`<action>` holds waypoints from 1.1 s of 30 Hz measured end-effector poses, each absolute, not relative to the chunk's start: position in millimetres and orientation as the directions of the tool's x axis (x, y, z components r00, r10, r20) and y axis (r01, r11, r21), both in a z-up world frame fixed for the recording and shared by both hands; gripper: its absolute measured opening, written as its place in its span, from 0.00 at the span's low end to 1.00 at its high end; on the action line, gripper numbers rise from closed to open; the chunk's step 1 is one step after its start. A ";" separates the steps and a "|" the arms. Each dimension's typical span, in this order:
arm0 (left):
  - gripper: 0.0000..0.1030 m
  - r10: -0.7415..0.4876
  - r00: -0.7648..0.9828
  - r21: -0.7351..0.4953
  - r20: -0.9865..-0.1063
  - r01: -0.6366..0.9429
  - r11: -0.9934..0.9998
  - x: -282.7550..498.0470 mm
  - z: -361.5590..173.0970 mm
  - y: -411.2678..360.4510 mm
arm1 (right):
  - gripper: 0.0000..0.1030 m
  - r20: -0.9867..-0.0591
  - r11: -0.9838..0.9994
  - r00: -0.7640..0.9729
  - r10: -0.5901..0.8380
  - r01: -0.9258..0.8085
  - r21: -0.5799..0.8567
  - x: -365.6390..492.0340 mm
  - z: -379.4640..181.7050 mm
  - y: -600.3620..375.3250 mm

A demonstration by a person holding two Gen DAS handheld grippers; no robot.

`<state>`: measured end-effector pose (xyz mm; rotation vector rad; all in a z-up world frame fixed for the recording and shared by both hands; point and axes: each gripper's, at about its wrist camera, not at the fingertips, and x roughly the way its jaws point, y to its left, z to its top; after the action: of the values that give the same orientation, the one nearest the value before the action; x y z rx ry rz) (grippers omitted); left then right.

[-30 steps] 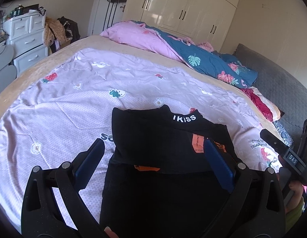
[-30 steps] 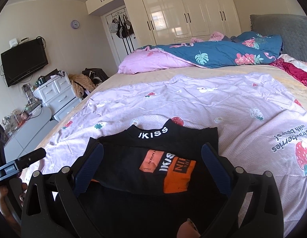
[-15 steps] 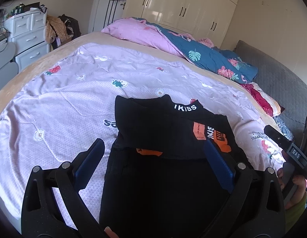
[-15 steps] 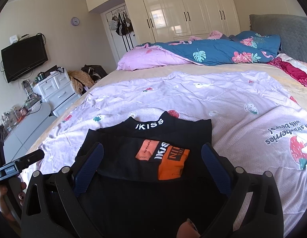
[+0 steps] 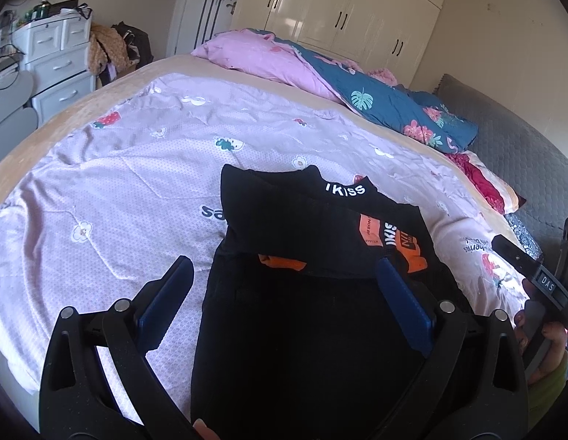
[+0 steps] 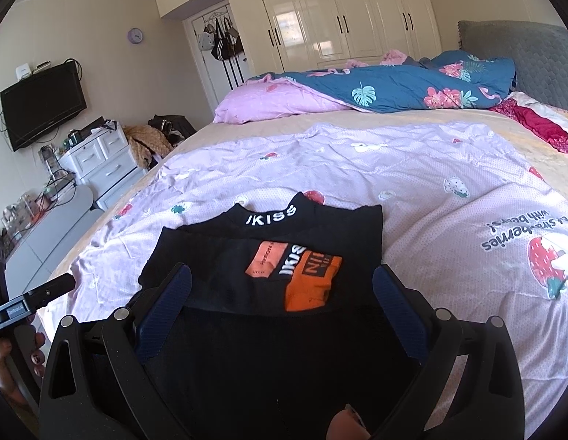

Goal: Fold small clothes
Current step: 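Move both grippers down to the shirt hem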

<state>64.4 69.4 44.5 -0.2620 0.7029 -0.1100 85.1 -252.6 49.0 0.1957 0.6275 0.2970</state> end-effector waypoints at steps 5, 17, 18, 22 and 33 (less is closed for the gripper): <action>0.91 -0.196 0.740 -0.293 -0.643 -0.001 0.956 59.5 35.9 73.3 | 0.96 -0.575 0.941 0.748 0.332 -0.218 0.259 78.9 41.2 -252.5; 0.91 -0.191 0.706 -0.289 -0.682 -0.020 0.957 46.0 23.4 77.2 | 0.96 -0.599 0.940 0.727 0.335 -0.219 0.261 61.7 32.5 -256.9; 0.91 -0.191 0.703 -0.286 -0.685 -0.018 0.958 44.6 22.8 76.9 | 0.96 -0.599 0.940 0.727 0.335 -0.218 0.261 60.6 32.2 -257.7; 0.91 -0.193 0.691 -0.281 -0.697 -0.015 0.960 40.2 19.0 76.7 | 0.96 -0.603 0.940 0.724 0.335 -0.217 0.262 54.5 30.8 -260.3; 0.91 -0.157 0.631 -0.219 -0.760 -0.021 0.976 25.0 -1.8 80.5 | 0.96 -0.638 0.943 0.695 0.332 -0.220 0.251 38.1 24.4 -266.4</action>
<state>25.0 80.5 -1.8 -0.2147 0.8868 -0.0788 38.1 -266.4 24.4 0.1598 0.7410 0.3098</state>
